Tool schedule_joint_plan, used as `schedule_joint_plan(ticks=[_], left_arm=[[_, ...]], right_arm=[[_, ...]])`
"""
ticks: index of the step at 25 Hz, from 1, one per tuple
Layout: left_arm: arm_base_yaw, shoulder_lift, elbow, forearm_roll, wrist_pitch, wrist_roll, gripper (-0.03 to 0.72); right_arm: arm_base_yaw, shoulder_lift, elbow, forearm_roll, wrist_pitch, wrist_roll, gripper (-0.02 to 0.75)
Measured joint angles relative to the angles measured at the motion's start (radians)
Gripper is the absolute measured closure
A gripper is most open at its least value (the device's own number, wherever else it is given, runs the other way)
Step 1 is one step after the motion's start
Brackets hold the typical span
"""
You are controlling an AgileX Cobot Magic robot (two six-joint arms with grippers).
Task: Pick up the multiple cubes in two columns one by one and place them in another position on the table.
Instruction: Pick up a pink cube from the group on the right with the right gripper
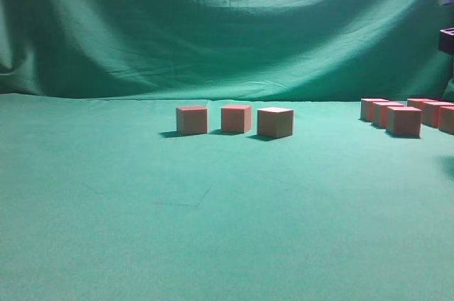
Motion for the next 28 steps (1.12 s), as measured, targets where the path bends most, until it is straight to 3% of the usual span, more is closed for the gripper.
schedule_joint_plan(ticks=[7,14,17,20,24,28], left_arm=[[0.000,0.000,0.000,0.000,0.000,0.000,0.688],[0.000,0.000,0.000,0.000,0.000,0.000,0.688],[0.000,0.000,0.000,0.000,0.000,0.000,0.688],[0.000,0.000,0.000,0.000,0.000,0.000,0.688],[0.000,0.000,0.000,0.000,0.000,0.000,0.688],[0.000,0.000,0.000,0.000,0.000,0.000,0.688]], right_arm=[[-0.049,0.047,-0.040,0.113,-0.084,-0.075,0.167],[-0.050,0.137,-0.065,0.123,-0.117,-0.086,0.167],[-0.050,0.142,-0.070,0.125,-0.127,-0.086,0.291],[-0.050,0.144,-0.070,0.125,-0.127,-0.086,0.489],[-0.050,0.140,-0.073,0.132,-0.106,-0.086,0.493],[-0.045,0.095,-0.086,0.160,0.008,-0.087,0.493]])
